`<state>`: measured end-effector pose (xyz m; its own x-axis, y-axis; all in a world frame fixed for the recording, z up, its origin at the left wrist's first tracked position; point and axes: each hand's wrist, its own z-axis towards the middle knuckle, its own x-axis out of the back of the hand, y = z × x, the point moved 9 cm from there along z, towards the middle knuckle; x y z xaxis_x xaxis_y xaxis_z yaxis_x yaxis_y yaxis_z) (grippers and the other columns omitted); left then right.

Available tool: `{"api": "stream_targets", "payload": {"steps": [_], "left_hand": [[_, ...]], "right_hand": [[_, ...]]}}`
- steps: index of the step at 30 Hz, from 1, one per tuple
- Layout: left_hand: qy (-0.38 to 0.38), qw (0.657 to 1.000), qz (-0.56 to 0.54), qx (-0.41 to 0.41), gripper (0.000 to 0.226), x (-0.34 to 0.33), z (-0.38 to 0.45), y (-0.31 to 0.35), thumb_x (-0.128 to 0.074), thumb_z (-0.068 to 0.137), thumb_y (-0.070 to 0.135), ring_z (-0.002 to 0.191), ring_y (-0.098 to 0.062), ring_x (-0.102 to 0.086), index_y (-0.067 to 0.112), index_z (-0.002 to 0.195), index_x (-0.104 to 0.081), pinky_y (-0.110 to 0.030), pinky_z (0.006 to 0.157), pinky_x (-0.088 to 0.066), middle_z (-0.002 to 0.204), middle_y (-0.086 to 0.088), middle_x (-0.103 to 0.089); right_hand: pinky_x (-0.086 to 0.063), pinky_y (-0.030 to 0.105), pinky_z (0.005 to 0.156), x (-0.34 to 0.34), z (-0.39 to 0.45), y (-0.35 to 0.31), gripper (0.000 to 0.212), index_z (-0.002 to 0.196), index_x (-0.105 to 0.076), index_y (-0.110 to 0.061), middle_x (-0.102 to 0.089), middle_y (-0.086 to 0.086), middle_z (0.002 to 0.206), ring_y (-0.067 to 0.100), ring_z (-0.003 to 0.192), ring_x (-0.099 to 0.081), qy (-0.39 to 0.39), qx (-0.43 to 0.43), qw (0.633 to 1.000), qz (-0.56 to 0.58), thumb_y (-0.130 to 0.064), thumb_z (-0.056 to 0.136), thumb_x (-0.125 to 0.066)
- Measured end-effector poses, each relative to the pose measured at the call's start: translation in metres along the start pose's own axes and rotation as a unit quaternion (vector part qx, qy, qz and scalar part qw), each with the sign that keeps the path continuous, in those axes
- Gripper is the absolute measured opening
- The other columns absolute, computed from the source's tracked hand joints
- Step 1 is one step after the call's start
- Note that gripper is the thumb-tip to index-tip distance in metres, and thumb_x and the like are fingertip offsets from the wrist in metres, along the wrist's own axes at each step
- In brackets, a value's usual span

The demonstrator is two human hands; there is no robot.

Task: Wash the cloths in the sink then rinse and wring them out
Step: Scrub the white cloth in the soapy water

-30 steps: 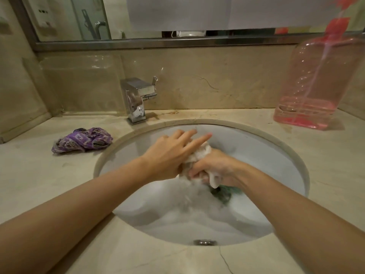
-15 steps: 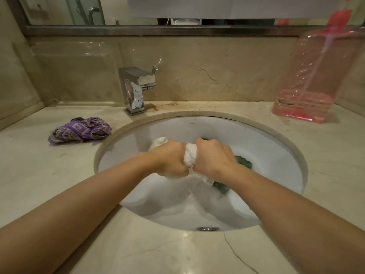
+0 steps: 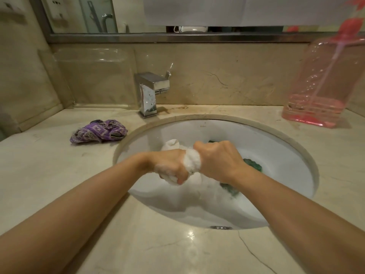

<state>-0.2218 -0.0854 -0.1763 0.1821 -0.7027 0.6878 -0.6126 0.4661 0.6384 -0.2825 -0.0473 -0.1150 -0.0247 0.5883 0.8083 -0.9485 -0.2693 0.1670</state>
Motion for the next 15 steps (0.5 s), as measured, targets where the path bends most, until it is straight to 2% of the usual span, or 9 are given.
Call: {"api": "stream_targets", "payload": {"steps": [2,3,4,6,7,8,10,12,15], "left_hand": [[0.022,1.000,-0.001,-0.003,0.031,-0.002,-0.003,-0.002,-0.063,0.054,0.013,0.063,-0.021,-0.045,0.011,0.084,-0.054,-0.028,0.052,-0.035,0.071,-0.008,-0.048],[0.045,0.999,0.010,0.001,0.027,0.002,-0.004,-0.003,-0.066,0.060,0.011,0.063,-0.021,-0.046,0.012,0.084,-0.053,-0.025,0.051,-0.036,0.071,-0.006,-0.049],[0.085,0.995,0.041,-0.006,0.027,0.011,-0.007,0.000,-0.070,0.066,0.011,0.067,-0.018,-0.049,0.013,0.088,-0.054,-0.024,0.053,-0.040,0.074,-0.001,-0.052],[0.167,0.976,0.135,-0.019,0.041,0.029,-0.015,0.004,-0.078,0.069,0.026,0.080,-0.016,-0.054,0.017,0.101,-0.053,-0.023,0.064,-0.046,0.090,0.004,-0.056],[0.189,0.966,0.175,-0.008,0.053,0.035,-0.021,0.003,-0.079,0.069,0.041,0.085,-0.017,-0.056,0.020,0.108,-0.050,-0.029,0.071,-0.048,0.096,0.004,-0.058],[0.196,0.958,0.207,0.011,0.063,0.040,-0.028,0.000,-0.075,0.070,0.056,0.088,-0.019,-0.057,0.022,0.114,-0.047,-0.034,0.076,-0.049,0.100,0.004,-0.060],[0.187,0.949,0.250,0.043,0.067,0.046,-0.045,-0.006,-0.052,0.077,0.076,0.088,-0.022,-0.058,0.025,0.120,-0.041,-0.038,0.080,-0.047,0.102,0.001,-0.063],[0.202,0.945,0.254,0.048,0.057,0.056,-0.067,-0.011,-0.026,0.088,0.070,0.087,-0.022,-0.056,0.026,0.122,-0.038,-0.037,0.077,-0.042,0.104,-0.003,-0.063],[0.279,0.919,0.276,0.037,0.044,0.075,-0.102,-0.016,-0.019,0.101,0.052,0.087,-0.020,-0.048,0.022,0.128,-0.037,-0.035,0.074,-0.030,0.110,0.001,-0.059]], "right_hand": [[-0.004,0.010,0.046,0.003,0.000,-0.001,0.037,0.065,-0.057,-0.009,-0.050,0.000,0.042,0.024,0.030,-0.033,0.007,0.000,1.000,0.020,-0.010,0.042,-0.085],[-0.013,0.016,0.041,0.003,0.001,-0.001,0.032,0.076,-0.059,-0.008,-0.056,0.003,0.051,0.027,0.037,-0.048,-0.001,-0.006,0.999,0.034,-0.012,0.054,-0.083],[-0.025,0.025,0.041,0.003,0.003,-0.003,0.032,0.092,-0.059,-0.009,-0.063,0.005,0.064,0.031,0.053,-0.059,-0.032,-0.018,0.998,0.046,-0.017,0.067,-0.077],[-0.036,0.032,0.057,-0.006,0.004,0.000,0.048,0.121,-0.043,-0.017,-0.063,0.002,0.087,0.031,0.079,-0.063,-0.128,-0.080,0.986,0.076,-0.031,0.082,-0.068],[-0.037,0.033,0.061,-0.007,0.004,0.000,0.058,0.126,-0.036,-0.021,-0.060,0.000,0.091,0.028,0.083,-0.062,-0.150,-0.104,0.978,0.099,-0.037,0.082,-0.069],[-0.040,0.033,0.064,-0.007,0.003,-0.003,0.065,0.128,-0.031,-0.023,-0.056,-0.003,0.093,0.026,0.083,-0.060,-0.159,-0.117,0.971,0.134,-0.041,0.079,-0.071],[-0.049,0.038,0.071,-0.011,0.001,-0.012,0.071,0.129,-0.026,-0.027,-0.053,-0.003,0.103,0.022,0.087,-0.058,-0.175,-0.133,0.946,0.238,-0.039,0.076,-0.072],[-0.052,0.044,0.078,-0.012,0.003,-0.026,0.069,0.128,-0.022,-0.028,-0.049,0.002,0.115,0.023,0.092,-0.057,-0.190,-0.132,0.912,0.338,-0.026,0.077,-0.069],[-0.054,0.045,0.077,-0.003,0.023,-0.046,0.061,0.119,-0.024,-0.026,-0.047,0.004,0.113,0.023,0.093,-0.058,-0.158,-0.119,0.891,0.409,-0.011,0.080,-0.067]]}}
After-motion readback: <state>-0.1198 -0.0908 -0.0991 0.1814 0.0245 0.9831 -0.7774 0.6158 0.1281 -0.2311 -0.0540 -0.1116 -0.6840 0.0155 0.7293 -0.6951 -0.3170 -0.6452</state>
